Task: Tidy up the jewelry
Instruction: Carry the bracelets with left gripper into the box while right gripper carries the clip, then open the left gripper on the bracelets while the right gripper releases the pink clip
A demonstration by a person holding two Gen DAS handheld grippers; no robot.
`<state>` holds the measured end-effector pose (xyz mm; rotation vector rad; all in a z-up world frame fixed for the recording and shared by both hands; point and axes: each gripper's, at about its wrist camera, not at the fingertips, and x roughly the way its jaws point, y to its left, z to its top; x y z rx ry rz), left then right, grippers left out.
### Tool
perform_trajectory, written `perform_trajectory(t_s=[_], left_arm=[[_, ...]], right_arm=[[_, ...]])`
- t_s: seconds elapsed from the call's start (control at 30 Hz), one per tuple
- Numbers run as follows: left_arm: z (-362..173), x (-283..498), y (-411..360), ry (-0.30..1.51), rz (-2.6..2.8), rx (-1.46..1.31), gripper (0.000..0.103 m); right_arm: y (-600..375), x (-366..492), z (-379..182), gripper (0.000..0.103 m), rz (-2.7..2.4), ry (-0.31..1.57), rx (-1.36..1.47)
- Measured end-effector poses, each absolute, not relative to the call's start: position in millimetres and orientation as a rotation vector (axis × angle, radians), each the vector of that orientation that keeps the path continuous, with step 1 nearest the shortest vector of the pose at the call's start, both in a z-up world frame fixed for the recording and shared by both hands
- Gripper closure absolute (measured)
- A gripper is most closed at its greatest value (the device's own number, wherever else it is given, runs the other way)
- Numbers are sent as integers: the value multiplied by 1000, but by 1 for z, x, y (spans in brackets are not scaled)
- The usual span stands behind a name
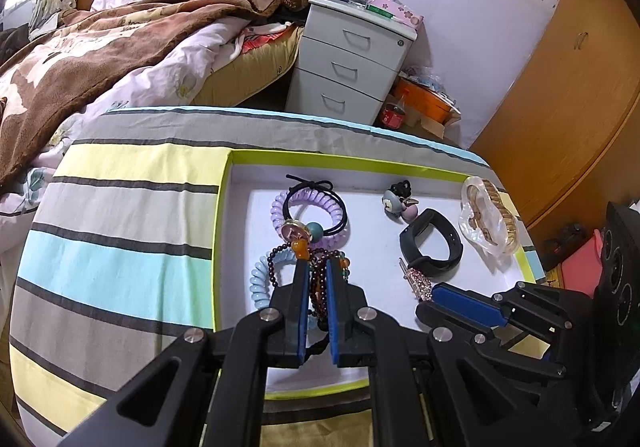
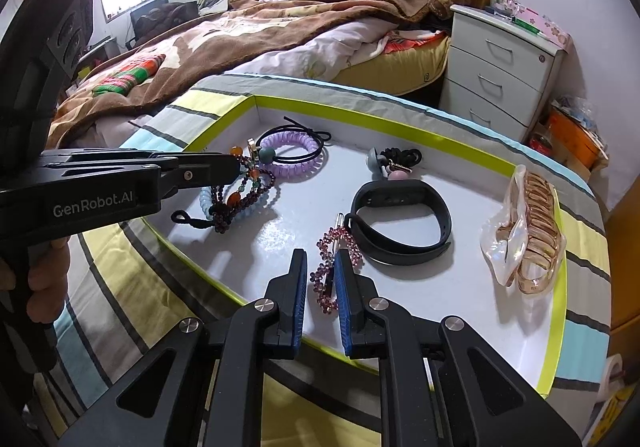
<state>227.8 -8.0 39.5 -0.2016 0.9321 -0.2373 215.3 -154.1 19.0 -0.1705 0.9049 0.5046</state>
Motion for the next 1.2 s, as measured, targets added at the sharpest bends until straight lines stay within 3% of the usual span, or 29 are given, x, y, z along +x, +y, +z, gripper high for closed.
perform_trajectory(t_s=[0.47,0.6,0.9,1.03,1.2], left_arm=[[30,229,-4,970,-209,-206,93],[31,227,-5,967,-189,-185,78],[33,222,-6,969,-179,-167,63],[39,216,-5,955,-178,-173,56],[45,208,-6,942,-165,-153,52]], right_arm=[[-156,216,21,88,502,902,-162],[-156,216,22,88,497,901,-162],[-158,211,26,85,483,891,-147],[-161,207,30,74,476,877,-130],[-163,197,38,72,445,845,-113]])
